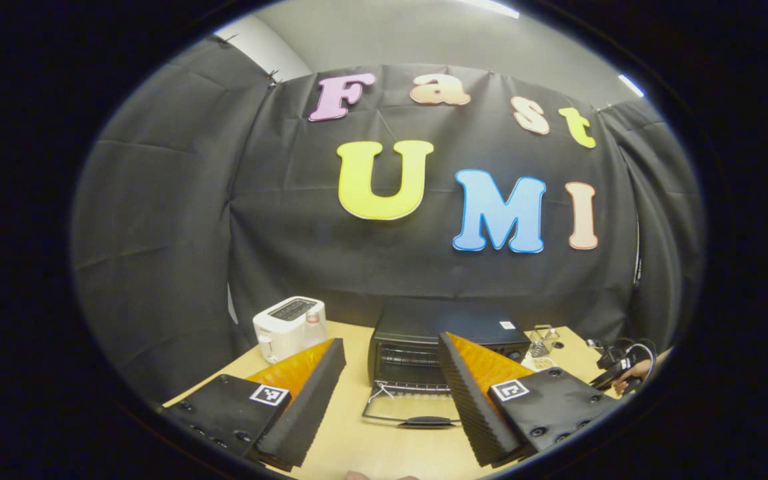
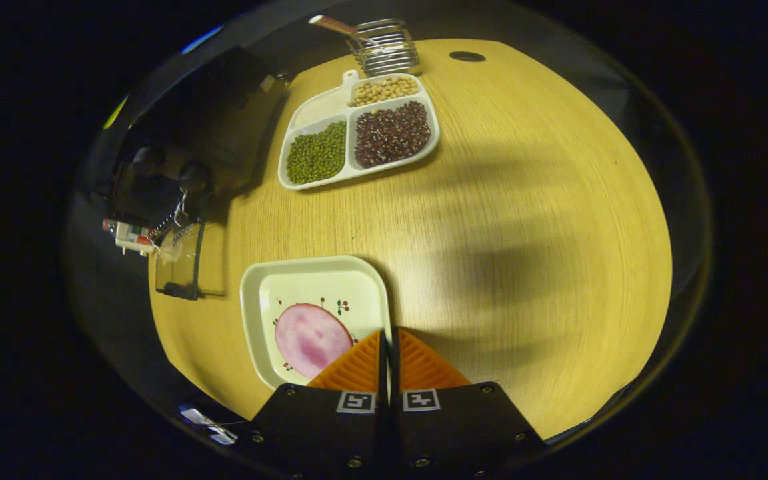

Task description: Open the electric oven with the left hand, put the food in, and close the electric oven.

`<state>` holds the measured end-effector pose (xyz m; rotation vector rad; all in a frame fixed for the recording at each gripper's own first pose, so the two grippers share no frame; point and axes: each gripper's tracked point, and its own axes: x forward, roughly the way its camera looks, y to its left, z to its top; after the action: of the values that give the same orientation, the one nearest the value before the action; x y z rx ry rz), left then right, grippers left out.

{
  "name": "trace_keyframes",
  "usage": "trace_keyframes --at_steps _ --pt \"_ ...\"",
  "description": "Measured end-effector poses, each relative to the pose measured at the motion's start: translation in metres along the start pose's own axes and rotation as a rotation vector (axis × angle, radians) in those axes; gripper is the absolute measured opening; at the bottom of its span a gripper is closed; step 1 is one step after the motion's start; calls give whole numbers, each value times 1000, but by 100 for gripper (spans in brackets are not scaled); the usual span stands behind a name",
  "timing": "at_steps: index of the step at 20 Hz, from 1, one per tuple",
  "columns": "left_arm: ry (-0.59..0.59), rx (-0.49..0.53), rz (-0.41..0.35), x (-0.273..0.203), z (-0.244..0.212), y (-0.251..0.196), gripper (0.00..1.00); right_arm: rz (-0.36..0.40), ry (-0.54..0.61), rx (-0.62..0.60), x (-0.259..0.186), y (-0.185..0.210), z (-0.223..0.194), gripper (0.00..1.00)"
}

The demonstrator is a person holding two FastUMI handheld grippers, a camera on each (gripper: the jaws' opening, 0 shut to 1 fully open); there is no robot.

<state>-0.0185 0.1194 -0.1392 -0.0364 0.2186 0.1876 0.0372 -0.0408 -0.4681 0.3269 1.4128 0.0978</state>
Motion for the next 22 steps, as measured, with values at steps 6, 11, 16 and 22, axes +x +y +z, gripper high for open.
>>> trace_keyframes --at_steps 6,11,16,22 --pt "2 -18 -4 3 1 9 89 201 -25 239 -23 22 -16 1" --pt "-9 -21 -26 10 7 10 95 293 -69 379 -36 30 -29 1" --pt "-18 -25 -37 15 11 14 93 386 -120 465 -64 58 -45 1" --pt "-41 -38 -60 16 22 24 100 459 -199 529 -101 115 -50 0"
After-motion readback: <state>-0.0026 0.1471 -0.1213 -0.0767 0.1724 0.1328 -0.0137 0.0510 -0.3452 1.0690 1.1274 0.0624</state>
